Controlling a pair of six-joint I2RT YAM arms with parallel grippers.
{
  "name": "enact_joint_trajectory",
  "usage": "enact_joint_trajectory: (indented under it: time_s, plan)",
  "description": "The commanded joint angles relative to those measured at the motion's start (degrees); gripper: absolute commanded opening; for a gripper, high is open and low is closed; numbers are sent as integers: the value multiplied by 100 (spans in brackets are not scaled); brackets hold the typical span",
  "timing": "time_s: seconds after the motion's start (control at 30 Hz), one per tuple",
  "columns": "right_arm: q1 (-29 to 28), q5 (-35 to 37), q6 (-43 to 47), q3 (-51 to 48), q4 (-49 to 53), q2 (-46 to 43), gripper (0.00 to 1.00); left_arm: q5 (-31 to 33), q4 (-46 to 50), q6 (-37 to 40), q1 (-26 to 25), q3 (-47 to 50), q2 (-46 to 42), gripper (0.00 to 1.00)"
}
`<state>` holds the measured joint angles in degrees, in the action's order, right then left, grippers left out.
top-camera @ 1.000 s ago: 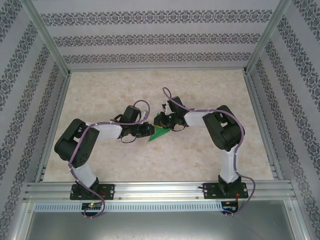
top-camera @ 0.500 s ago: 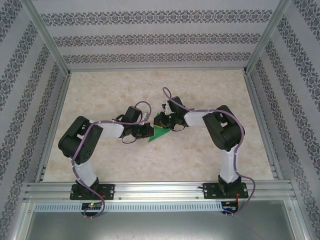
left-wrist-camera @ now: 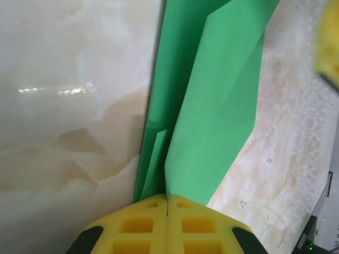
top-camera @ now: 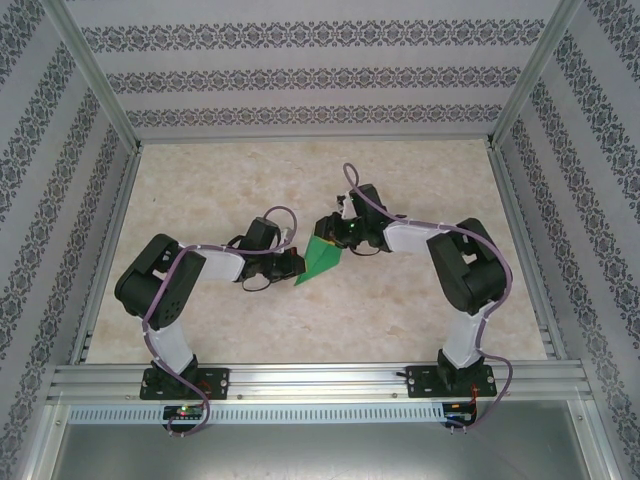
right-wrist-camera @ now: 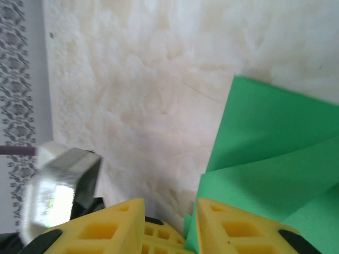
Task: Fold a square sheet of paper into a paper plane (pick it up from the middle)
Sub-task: Fourth fold the wing at the center of the table.
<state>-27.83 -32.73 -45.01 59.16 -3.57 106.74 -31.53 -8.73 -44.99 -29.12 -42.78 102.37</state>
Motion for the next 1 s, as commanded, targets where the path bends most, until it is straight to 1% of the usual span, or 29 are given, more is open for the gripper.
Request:
enact_joint_trajectory:
  time_s: [0.0,0.23,0.4,0.63,0.77,0.83,0.87,0.93,0.97]
  plan:
    - [-72,-91,252,9,93,-101,30,-25,-217,-339,116,193,0,0]
    - [-331,-137,241,255,123,329,24,-13,-195,-397,187,218,-38,0]
    - [-363,-260,154,552,26,703,19,-63,-118,-336,184,161,-4,0]
    - [-336,-293,34,599,-224,1229,13,-46,-52,-314,183,125,46,0]
    - [-337,-43,169,693,213,1432,11,-18,-26,-242,187,146,-38,0]
    - [-337,104,238,647,352,1453,10,13,152,-139,187,89,-119,0]
    - [-341,167,274,644,468,1470,10,52,250,-88,183,61,-167,1]
    - [-347,227,374,623,585,1468,10,88,389,-11,187,39,-297,9]
    - [-362,239,399,610,611,1465,10,114,458,26,188,19,-364,12]
